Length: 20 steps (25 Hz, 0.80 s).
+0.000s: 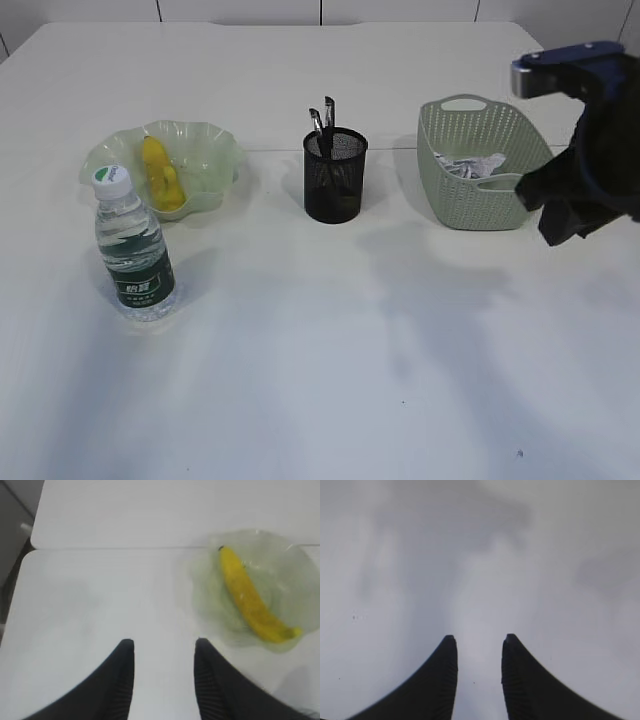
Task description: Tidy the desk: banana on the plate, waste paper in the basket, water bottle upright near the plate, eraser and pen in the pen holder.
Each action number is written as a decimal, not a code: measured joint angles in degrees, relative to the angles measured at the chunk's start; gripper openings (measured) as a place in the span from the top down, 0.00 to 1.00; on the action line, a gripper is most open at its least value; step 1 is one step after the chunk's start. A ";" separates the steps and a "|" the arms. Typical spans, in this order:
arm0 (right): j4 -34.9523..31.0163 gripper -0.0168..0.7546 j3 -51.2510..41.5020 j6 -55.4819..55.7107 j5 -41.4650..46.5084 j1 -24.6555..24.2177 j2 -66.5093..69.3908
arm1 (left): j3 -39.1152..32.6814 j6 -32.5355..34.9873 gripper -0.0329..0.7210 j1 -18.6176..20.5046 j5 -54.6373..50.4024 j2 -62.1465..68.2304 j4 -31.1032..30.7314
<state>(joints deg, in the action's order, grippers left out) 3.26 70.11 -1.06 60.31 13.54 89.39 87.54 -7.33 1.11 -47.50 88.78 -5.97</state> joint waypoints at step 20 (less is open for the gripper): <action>5.36 0.67 0.00 4.08 1.16 -5.09 -15.54 | -17.99 0.00 0.58 0.00 -13.24 -21.96 -3.71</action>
<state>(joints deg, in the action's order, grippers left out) 8.62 70.11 3.02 61.46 8.45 73.84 69.54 -7.33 1.11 -60.74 66.82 -9.67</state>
